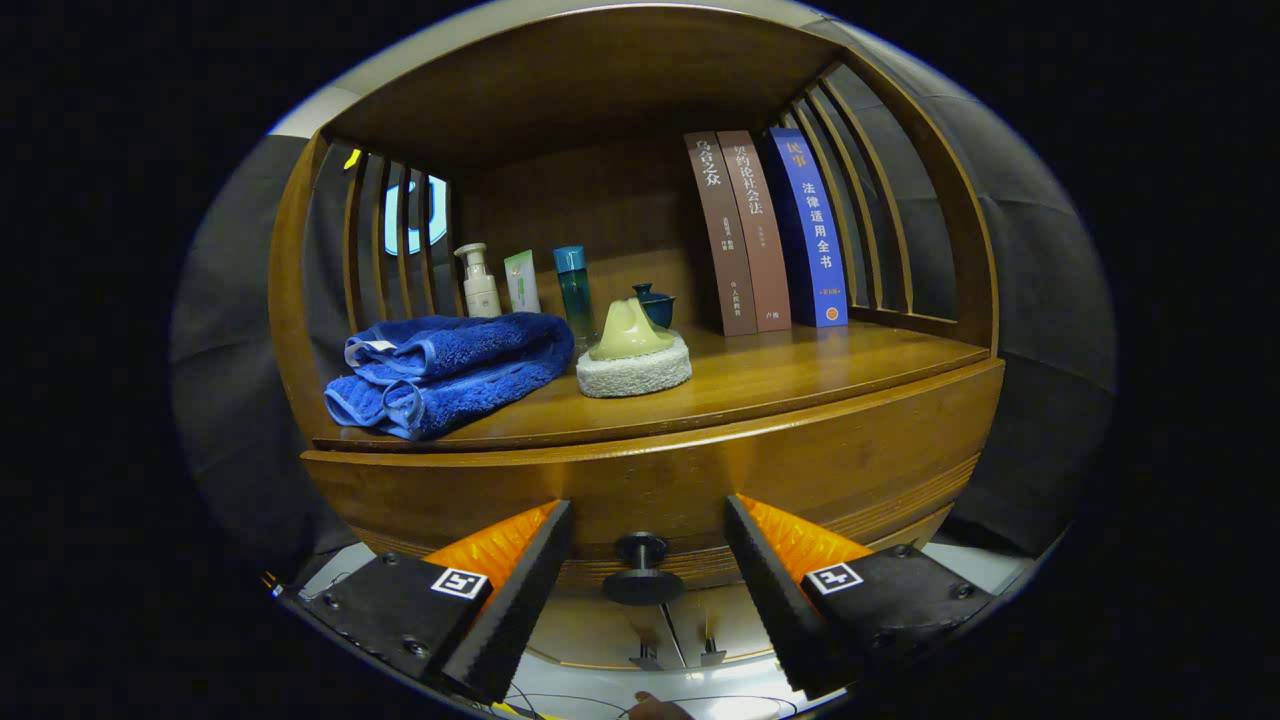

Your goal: Pull open the drawer, take out the items inside it, and place them on the countertop above the cabinet.

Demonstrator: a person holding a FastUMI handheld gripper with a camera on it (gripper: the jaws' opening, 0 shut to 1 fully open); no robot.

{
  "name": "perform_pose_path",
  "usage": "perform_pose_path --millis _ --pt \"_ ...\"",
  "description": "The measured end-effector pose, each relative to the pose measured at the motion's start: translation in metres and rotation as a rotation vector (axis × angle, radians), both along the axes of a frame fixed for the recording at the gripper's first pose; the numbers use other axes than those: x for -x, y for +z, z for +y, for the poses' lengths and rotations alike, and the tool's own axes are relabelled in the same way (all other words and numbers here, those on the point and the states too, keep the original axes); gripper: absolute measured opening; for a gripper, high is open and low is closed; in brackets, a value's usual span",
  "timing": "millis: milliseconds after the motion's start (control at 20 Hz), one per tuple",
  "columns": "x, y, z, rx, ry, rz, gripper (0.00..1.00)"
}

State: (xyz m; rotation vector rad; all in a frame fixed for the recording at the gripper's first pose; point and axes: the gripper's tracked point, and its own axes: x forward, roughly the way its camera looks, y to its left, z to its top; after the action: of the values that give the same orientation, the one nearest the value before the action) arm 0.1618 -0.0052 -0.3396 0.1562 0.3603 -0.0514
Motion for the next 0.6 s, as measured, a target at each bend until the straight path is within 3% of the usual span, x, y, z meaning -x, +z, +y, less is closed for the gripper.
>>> perform_pose_path --millis 300,600 --pt "0.003 -0.003 0.002 -0.016 0.005 0.014 0.98" --pt "0.044 0.028 -0.007 0.019 0.010 -0.008 1.00"
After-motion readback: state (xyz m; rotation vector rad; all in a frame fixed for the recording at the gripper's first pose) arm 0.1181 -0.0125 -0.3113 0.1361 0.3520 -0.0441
